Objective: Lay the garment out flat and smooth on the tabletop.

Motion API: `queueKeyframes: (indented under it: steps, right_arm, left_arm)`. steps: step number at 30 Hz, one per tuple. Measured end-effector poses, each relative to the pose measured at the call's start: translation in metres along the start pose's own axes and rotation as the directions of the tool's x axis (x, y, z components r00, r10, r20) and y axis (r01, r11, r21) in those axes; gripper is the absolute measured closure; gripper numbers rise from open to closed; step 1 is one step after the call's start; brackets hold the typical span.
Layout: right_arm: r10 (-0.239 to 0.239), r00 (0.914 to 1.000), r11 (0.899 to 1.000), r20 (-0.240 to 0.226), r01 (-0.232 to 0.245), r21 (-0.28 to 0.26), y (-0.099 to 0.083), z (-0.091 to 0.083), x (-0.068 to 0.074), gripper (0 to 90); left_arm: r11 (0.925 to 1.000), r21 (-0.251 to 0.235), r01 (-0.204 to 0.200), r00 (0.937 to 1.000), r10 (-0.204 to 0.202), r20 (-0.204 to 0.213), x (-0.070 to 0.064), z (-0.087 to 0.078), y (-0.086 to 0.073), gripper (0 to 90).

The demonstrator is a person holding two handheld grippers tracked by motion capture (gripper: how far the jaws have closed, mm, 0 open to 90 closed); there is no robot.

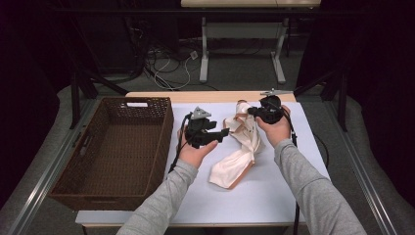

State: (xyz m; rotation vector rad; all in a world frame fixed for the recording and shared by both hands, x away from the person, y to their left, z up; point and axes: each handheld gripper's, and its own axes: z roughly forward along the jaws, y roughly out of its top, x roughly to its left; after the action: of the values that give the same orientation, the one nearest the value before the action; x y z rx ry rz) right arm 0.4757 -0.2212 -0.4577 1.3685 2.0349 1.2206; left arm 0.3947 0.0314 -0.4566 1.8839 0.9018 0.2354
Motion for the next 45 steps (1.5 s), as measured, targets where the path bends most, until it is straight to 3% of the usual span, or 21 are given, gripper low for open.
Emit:
queueKeyframes:
  steps: [6, 16, 20, 26, 41, 45]
  right_arm:
    - [0.036, 0.9986, 0.999, 0.038, -0.038, 0.039, -0.008, 0.013, -0.014, 89.0]
    - [0.035, 0.9968, 0.997, 0.073, -0.039, 0.067, -0.016, 0.020, -0.021, 88.4]
    - [0.042, 0.9967, 0.996, 0.070, -0.047, 0.072, -0.018, 0.020, -0.022, 88.4]
    - [0.048, 0.9968, 0.996, 0.064, -0.052, 0.075, -0.017, 0.018, -0.022, 88.6]
    - [0.043, 0.9972, 0.997, 0.062, -0.047, 0.068, -0.018, 0.018, -0.021, 88.5]
    - [0.047, 0.9969, 0.996, 0.064, -0.051, 0.070, -0.019, 0.018, -0.022, 88.6]
  left_arm:
    - [0.9984, 0.048, -0.030, 0.9989, 0.028, 0.038, -0.015, 0.011, -0.020, 39.6]
    - [0.9942, 0.086, -0.065, 0.9969, 0.061, 0.051, -0.037, 0.033, -0.039, 35.8]
    - [0.9898, 0.103, -0.098, 0.9928, 0.090, 0.079, -0.053, 0.046, -0.045, 35.0]
    - [0.9869, 0.121, -0.106, 0.9886, 0.092, 0.119, -0.068, 0.062, -0.050, 35.0]
    - [0.9822, 0.140, -0.125, 0.9915, 0.119, 0.054, -0.082, 0.092, -0.059, 32.1]
    - [0.9803, 0.153, -0.125, 0.9918, 0.120, 0.042, -0.081, 0.093, -0.060, 38.1]
